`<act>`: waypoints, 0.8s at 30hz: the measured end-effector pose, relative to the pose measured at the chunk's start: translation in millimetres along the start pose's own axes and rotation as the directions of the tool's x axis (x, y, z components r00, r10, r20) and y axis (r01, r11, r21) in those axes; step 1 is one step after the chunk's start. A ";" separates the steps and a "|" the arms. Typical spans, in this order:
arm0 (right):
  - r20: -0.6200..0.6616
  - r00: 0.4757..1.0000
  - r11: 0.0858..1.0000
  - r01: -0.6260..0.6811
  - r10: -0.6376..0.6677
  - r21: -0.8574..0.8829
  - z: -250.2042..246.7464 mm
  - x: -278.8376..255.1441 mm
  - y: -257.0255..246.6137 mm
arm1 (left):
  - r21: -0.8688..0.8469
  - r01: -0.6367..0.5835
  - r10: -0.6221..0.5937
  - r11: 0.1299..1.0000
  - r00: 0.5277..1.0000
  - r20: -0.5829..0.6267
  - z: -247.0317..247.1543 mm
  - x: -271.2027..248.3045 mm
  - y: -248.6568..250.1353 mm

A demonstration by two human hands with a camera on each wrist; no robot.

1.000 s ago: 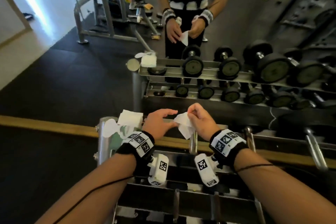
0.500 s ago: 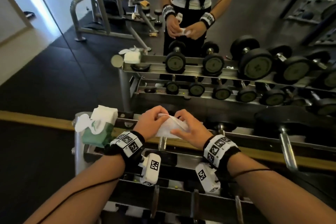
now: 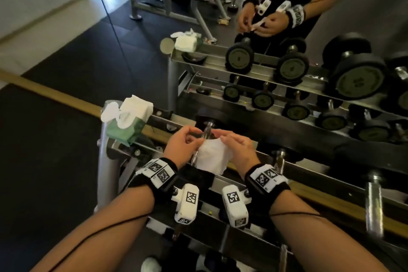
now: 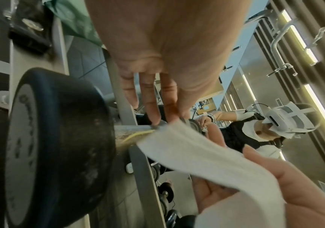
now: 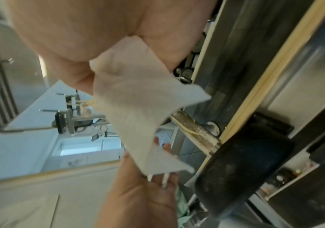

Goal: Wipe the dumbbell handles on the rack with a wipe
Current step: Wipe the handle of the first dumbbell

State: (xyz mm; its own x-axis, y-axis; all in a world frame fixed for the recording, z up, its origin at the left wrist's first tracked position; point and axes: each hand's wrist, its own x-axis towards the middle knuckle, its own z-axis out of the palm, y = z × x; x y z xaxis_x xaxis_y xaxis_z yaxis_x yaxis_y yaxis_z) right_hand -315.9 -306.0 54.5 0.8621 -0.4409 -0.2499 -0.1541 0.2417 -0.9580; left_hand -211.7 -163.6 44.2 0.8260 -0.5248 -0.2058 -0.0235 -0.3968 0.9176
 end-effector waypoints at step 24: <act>0.496 0.771 0.072 0.565 -0.398 -0.822 -1.9 53.3 -5.4 | 0.356 0.133 -0.083 0.925 0.985 -0.153 6.6 -42.4 -55.2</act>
State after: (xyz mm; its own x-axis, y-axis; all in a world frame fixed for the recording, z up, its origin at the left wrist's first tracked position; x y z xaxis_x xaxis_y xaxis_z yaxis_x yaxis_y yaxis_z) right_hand -270.0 -332.5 46.1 0.9660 -0.0077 0.2586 0.0796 -0.9423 -0.3252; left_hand -249.2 -124.4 0.0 0.9015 -0.3688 -0.2264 -0.1125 -0.7048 0.7004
